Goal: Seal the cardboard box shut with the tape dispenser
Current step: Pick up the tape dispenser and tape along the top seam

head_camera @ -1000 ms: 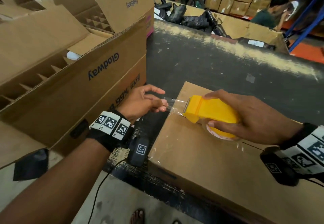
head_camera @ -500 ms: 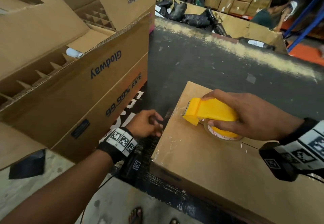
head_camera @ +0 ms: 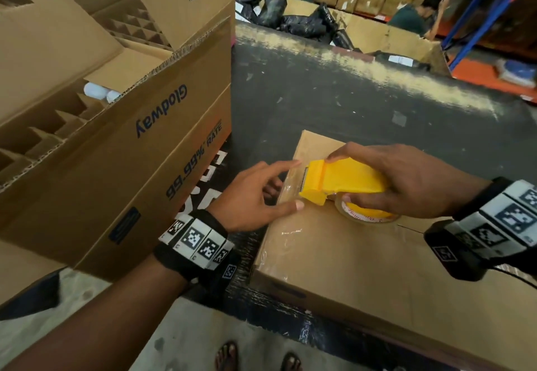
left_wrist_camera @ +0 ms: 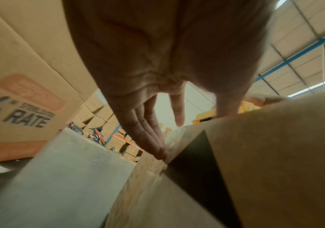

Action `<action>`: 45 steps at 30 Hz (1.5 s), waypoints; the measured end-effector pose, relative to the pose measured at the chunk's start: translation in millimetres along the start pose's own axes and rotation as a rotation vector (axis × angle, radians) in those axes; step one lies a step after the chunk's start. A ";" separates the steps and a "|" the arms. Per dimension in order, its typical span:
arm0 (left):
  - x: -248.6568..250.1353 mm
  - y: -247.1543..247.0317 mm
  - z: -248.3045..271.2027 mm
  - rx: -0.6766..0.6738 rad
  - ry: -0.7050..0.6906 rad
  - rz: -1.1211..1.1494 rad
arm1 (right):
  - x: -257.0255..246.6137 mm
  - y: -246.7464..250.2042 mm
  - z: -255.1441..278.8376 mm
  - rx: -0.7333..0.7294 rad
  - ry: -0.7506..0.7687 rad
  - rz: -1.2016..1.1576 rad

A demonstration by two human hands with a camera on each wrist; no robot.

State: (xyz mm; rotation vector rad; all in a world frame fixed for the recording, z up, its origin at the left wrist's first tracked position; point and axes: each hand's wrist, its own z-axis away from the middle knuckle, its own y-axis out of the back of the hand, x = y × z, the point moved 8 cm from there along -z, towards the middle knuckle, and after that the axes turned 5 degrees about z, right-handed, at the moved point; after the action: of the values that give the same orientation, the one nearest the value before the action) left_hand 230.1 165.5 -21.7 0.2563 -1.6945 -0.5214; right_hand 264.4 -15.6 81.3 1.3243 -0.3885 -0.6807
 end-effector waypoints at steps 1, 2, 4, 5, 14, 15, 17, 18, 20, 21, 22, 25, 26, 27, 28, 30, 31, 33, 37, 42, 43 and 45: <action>0.3 -0.6 -3.4 -0.010 -0.007 -0.025 | -0.9 -0.2 0.6 -0.001 0.006 -0.002; -0.2 -0.5 -5.3 -0.019 -0.010 -0.022 | -1.7 -0.8 0.4 -0.002 0.015 0.005; -2.6 -0.9 -7.1 -0.036 -0.021 -0.003 | -0.6 -1.8 0.7 0.002 0.030 0.023; -4.1 -1.0 -7.1 -0.038 -0.023 0.004 | 0.1 -1.7 0.4 0.008 0.036 0.025; 2.1 -2.7 -9.9 -0.106 0.076 -0.082 | 64.6 2.7 85.0 0.029 -0.003 -0.128; 1.8 -3.3 -10.5 -0.127 0.092 -0.107 | 82.4 3.6 111.1 0.036 -0.039 -0.140; 3.9 -3.2 -10.1 -0.148 0.130 -0.154 | 117.0 2.5 167.8 0.063 -0.121 -0.189; 7.1 -3.6 -9.9 -0.149 0.144 -0.181 | 132.5 -0.2 196.5 0.076 -0.159 -0.223; 15.7 -7.4 -9.2 -0.145 0.162 -0.215 | 161.7 -9.0 252.9 0.108 -0.226 -0.246; 20.7 -10.9 -8.1 -0.140 0.168 -0.198 | 174.1 -14.7 279.4 0.117 -0.245 -0.244; 23.8 -12.9 -6.9 -0.134 0.182 -0.175 | 184.5 -21.3 304.3 0.119 -0.257 -0.248; 19.2 -12.2 -5.9 -0.138 0.241 -0.161 | 206.2 -41.0 363.0 0.114 -0.313 -0.241; 17.6 -12.3 -5.9 -0.144 0.262 -0.172 | 212.3 -46.8 376.5 0.117 -0.324 -0.208; 16.3 -12.3 -6.3 -0.145 0.276 -0.190 | 217.8 -51.4 387.2 0.120 -0.332 -0.178; 16.5 -12.4 -6.9 -0.136 0.280 -0.208 | 222.5 -55.5 395.5 0.122 -0.335 -0.166; 15.3 -11.8 -7.4 -0.096 0.282 -0.189 | 231.3 -64.0 407.4 0.124 -0.342 -0.180; 14.9 -11.8 -7.1 -0.080 0.286 -0.161 | 235.1 -68.6 409.7 0.135 -0.342 -0.191; 13.5 -12.5 -5.2 -0.079 0.304 -0.169 | 239.7 -80.2 406.6 0.139 -0.325 -0.210; 12.3 -9.9 -6.1 -0.057 0.354 -0.230 | 252.1 -109.5 390.0 0.101 -0.323 -0.233; 26.1 -6.2 -11.5 -0.105 0.377 -0.529 | 249.3 -133.3 362.4 0.020 -0.314 -0.208; 27.5 -3.4 -13.6 -0.125 0.399 -0.606 | 248.3 -132.9 357.2 0.007 -0.318 -0.199; 42.8 -7.0 -22.9 -0.181 0.402 -0.798 | 246.7 -128.0 349.6 -0.010 -0.323 -0.168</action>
State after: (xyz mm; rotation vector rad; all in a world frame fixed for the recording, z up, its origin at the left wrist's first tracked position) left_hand 243.3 135.7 14.9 0.8576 -1.0984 -1.1185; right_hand 202.4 -451.4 6.1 1.2479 -0.5363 -1.0416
